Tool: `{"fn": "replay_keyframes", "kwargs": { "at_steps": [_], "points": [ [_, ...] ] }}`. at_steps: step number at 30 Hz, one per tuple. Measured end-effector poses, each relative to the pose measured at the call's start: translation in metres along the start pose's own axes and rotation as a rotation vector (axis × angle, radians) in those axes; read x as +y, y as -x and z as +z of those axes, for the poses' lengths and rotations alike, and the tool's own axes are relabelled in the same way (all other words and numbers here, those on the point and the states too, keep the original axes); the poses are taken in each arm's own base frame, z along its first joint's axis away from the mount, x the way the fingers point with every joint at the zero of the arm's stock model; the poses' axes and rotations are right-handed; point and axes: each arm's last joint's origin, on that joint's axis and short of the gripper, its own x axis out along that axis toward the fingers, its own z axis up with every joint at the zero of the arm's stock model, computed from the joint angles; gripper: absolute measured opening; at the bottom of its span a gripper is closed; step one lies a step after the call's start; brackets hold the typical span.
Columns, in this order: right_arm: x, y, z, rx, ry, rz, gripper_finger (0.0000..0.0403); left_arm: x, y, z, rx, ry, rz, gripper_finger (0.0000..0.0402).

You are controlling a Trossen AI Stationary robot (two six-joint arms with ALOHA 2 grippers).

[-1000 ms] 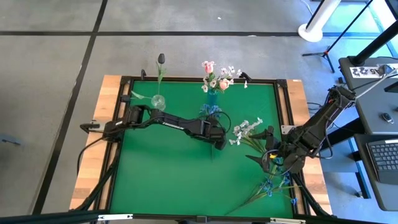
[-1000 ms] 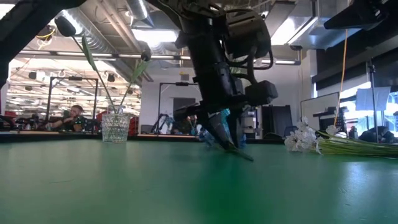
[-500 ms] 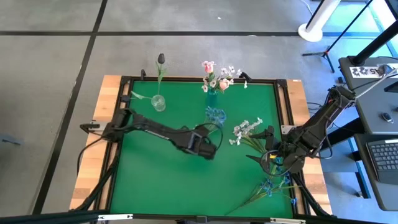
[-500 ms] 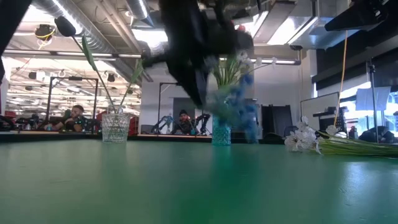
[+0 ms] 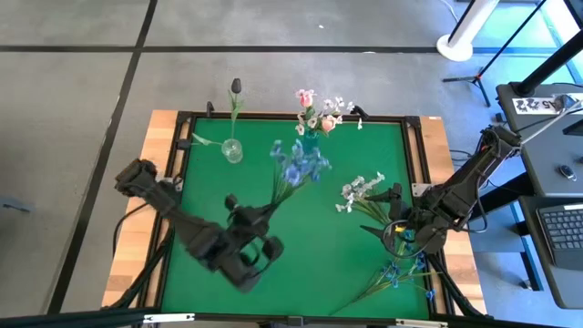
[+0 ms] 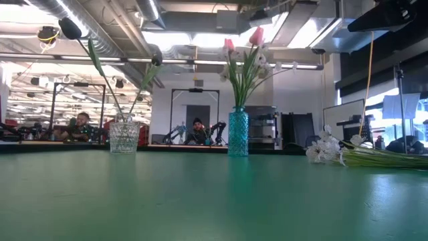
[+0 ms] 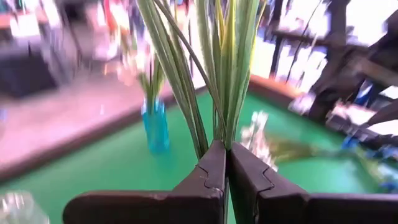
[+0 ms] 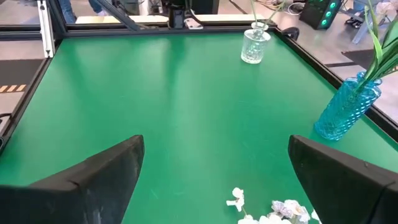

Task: Sort flowers into vase by color
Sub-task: Put the top blue flowers into the transparent vase

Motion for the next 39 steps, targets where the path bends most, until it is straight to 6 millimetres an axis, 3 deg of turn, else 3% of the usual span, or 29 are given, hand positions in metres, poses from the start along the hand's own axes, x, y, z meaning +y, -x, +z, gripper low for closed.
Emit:
{"fn": "replay_keyframes", "kwargs": {
  "at_steps": [4,7,17,22,26,31,35,39],
  "points": [
    [0.001,0.0,0.002,-0.014,-0.02,0.008,0.0397,0.0,0.021,-0.001,-0.131,-0.037,-0.007,0.0],
    [0.002,0.0,0.003,-0.022,-0.027,0.008,0.0397,-0.001,0.023,-0.014,-0.158,-0.019,-0.009,0.0],
    [0.002,0.0,0.003,-0.025,-0.027,0.007,0.0397,0.002,0.01,-0.116,-0.109,0.087,-0.086,0.0],
    [0.002,0.0,0.003,-0.028,-0.007,0.007,0.0397,0.003,0.0,-0.152,-0.013,0.084,-0.204,0.0],
    [0.001,0.0,0.004,-0.038,-0.005,-0.01,0.0397,-0.001,-0.006,-0.156,-0.039,0.079,-0.404,0.0],
    [0.001,0.0,0.004,-0.041,0.009,-0.012,0.0397,0.016,-0.012,-0.136,-0.305,0.078,-0.612,0.0],
    [0.002,0.0,0.004,-0.041,0.007,-0.01,0.0397,0.046,-0.022,-0.13,-0.45,0.064,-0.448,0.0],
    [0.002,0.0,0.004,-0.037,0.013,-0.005,0.0397,0.066,-0.047,-0.134,-0.378,-0.014,-0.135,0.0]
  ]
}}
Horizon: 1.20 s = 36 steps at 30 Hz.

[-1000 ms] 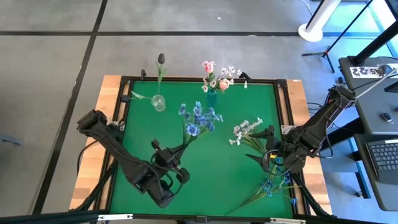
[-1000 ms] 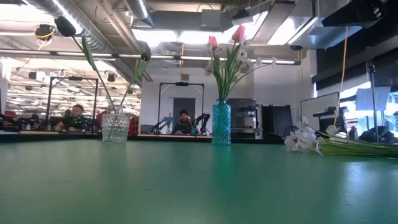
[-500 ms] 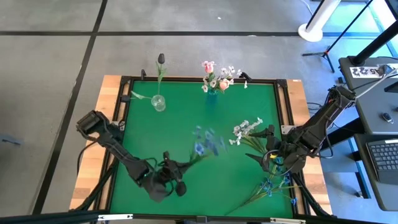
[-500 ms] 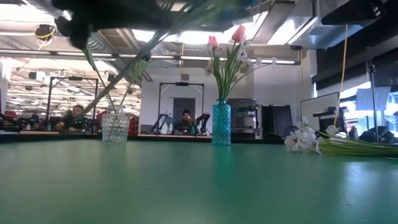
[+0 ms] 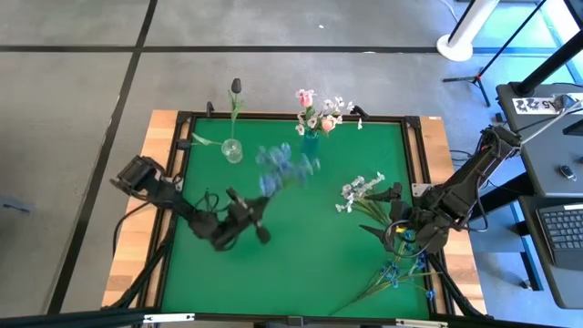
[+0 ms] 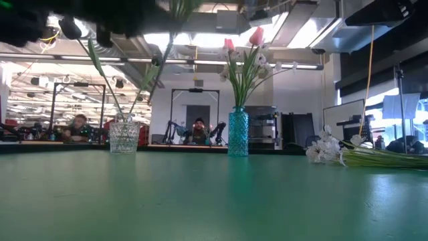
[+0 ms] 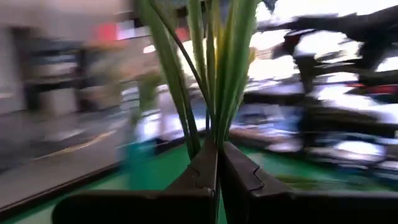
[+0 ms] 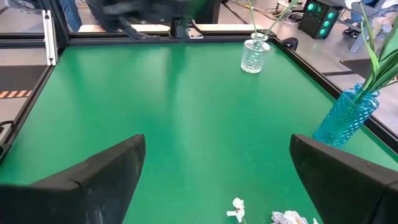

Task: Sort flowers into vase by color
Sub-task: Put the top blue flowers into the transparent vase

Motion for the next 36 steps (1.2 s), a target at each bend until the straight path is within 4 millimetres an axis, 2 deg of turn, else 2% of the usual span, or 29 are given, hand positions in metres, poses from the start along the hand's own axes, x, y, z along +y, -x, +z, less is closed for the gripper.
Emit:
{"fn": "replay_keyframes", "kwargs": {
  "at_steps": [10,14,19,26,32,36],
  "points": [
    [0.0,0.0,0.0,0.001,0.007,-0.001,0.0397,0.04,-0.059,-0.004,0.058,-0.143,0.357,0.0],
    [0.0,0.0,0.0,0.003,0.009,-0.002,0.0397,0.056,-0.073,0.004,0.093,-0.203,0.476,0.0],
    [0.0,0.0,-0.001,0.005,0.013,-0.003,0.0397,0.078,-0.066,0.008,0.112,-0.213,0.527,0.0],
    [0.002,-0.002,-0.003,0.013,0.029,-0.013,0.0397,0.131,-0.05,0.002,0.048,-0.032,0.585,0.0],
    [0.005,-0.006,-0.006,0.023,0.048,-0.023,0.0397,0.153,-0.062,0.014,-0.01,-0.076,0.569,0.0],
    [0.007,-0.007,-0.008,0.03,0.058,-0.027,0.0397,0.166,-0.068,0.022,-0.022,-0.108,0.623,0.0]
  ]
}}
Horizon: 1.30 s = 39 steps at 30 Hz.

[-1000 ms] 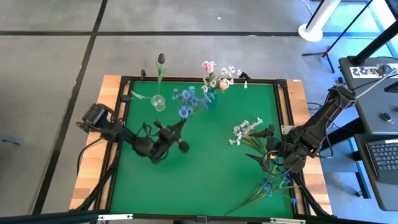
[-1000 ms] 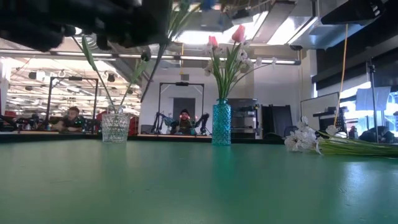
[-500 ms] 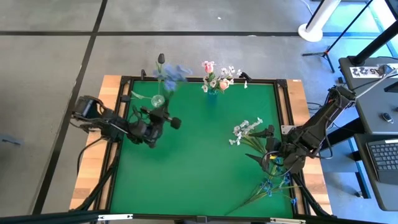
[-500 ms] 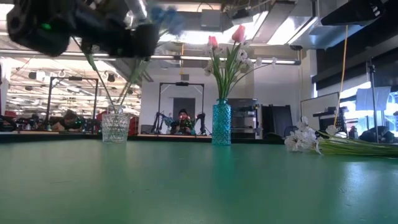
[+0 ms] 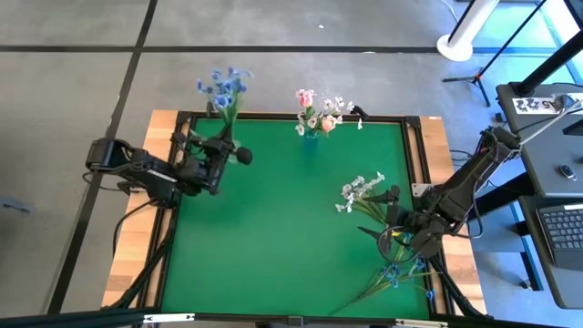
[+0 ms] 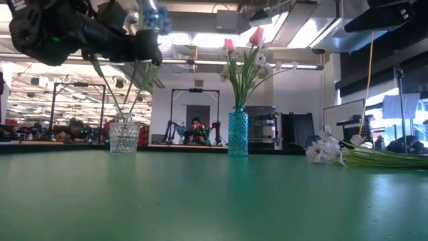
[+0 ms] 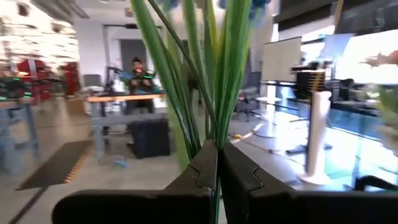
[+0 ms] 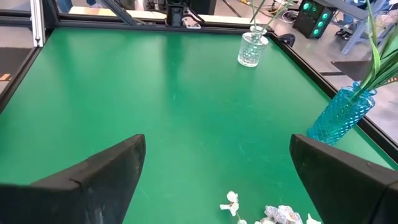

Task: Sort flowers into vase by color
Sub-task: Put the top blue flowers into the transparent vase

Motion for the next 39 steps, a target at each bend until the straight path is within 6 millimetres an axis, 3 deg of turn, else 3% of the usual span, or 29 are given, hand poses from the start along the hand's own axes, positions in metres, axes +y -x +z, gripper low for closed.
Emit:
{"fn": "replay_keyframes", "kwargs": {
  "at_steps": [8,20,28,39],
  "points": [
    [0.001,-0.001,0.0,0.0,0.004,-0.004,0.0397,0.006,-0.016,0.0,-0.039,-0.009,0.009,0.0],
    [0.0,-0.001,0.0,-0.004,0.005,-0.01,0.0397,0.007,-0.03,-0.015,0.009,-0.028,0.021,0.0],
    [0.0,-0.001,0.0,-0.008,0.005,-0.018,0.0397,0.013,-0.027,-0.027,0.037,-0.043,0.016,0.0],
    [-0.001,-0.001,0.0,-0.021,0.019,-0.04,0.0397,0.03,-0.015,-0.056,0.099,0.077,-0.031,0.0]
  ]
}}
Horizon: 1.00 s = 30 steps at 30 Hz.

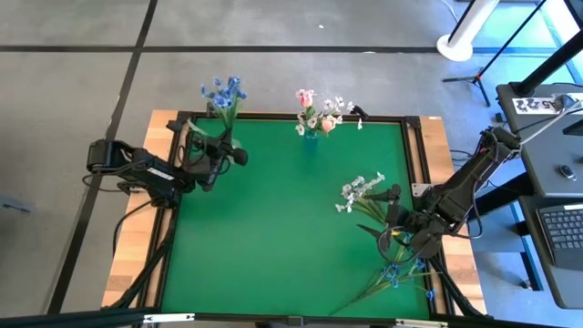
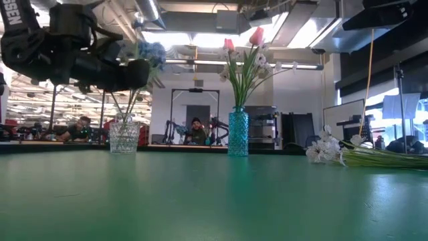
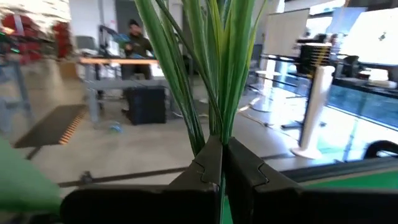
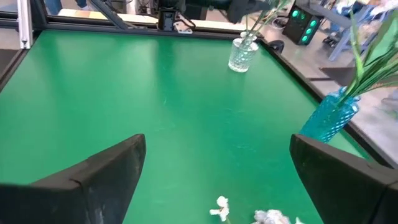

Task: Sort flowers into vase by color
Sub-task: Put the top blue flowers into the transparent vase

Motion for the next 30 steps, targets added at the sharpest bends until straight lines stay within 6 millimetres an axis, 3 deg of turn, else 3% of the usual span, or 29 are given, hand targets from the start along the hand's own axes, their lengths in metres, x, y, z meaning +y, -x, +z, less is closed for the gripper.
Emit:
{"fn": "replay_keyframes", "kwargs": {
  "at_steps": [8,30],
  "points": [
    [0.0,0.0,0.001,-0.008,0.006,-0.008,0.0397,0.002,-0.004,-0.009,0.05,0.049,-0.032,0.0],
    [0.0,0.0,0.001,-0.012,0.029,-0.016,0.0397,0.013,-0.026,-0.009,0.067,0.122,-0.104,0.0]
  ]
}}
